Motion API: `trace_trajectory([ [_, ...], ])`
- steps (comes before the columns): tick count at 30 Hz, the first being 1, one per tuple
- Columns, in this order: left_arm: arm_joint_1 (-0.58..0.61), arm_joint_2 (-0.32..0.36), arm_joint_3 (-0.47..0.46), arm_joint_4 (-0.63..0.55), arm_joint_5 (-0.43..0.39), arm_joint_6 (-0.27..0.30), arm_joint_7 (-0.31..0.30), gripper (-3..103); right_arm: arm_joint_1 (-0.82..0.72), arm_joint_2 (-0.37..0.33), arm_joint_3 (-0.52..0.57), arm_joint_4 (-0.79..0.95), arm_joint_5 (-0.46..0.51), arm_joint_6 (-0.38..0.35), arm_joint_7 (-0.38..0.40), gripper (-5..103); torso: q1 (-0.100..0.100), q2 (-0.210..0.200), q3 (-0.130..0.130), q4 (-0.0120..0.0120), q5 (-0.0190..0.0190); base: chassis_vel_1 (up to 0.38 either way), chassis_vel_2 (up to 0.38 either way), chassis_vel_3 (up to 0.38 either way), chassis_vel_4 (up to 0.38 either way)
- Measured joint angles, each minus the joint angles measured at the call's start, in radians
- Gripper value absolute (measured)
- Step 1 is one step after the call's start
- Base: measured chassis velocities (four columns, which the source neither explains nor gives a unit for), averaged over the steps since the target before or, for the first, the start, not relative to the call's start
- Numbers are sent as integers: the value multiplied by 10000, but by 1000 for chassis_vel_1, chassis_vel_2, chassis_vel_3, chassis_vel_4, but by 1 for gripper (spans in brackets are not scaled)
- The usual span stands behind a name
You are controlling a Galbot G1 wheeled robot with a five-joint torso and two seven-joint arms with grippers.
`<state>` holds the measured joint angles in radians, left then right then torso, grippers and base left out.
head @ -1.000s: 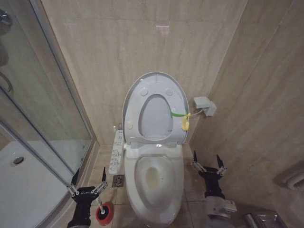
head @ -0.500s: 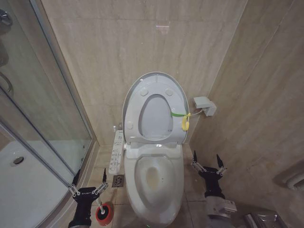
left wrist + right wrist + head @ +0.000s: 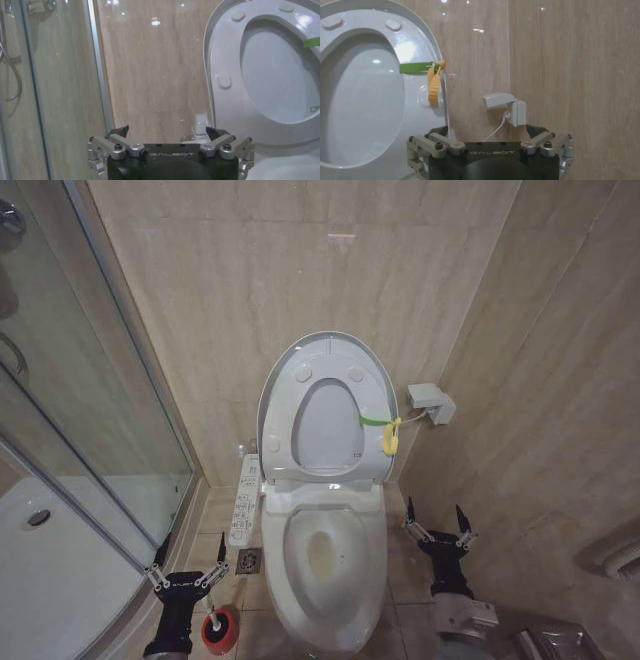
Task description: Open the toilet lid, clean the toilet bowl with a toilet brush, close the toilet lid, and flush.
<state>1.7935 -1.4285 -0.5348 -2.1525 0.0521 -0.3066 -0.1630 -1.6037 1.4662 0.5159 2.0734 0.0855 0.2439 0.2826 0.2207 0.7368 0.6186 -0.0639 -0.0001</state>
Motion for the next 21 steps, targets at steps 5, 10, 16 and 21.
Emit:
trace_trajectory([
  [5,0,1,-1,-4,0,4,0,100,0,0,0,0,0,0,0,100,0,0,0,0,0,0,0,0,0],
  [10,0,1,-2,-8,0,7,0,100,0,1,0,0,0,0,0,100,0,0,0,0,0,0,0,0,0],
  [16,1,1,-2,-10,-1,10,0,100,0,0,0,-1,0,0,0,100,0,0,0,0,0,0,0,0,0],
  [21,0,1,-2,-10,-2,14,-1,100,0,1,0,0,0,0,0,100,0,0,0,0,0,0,0,0,0],
])
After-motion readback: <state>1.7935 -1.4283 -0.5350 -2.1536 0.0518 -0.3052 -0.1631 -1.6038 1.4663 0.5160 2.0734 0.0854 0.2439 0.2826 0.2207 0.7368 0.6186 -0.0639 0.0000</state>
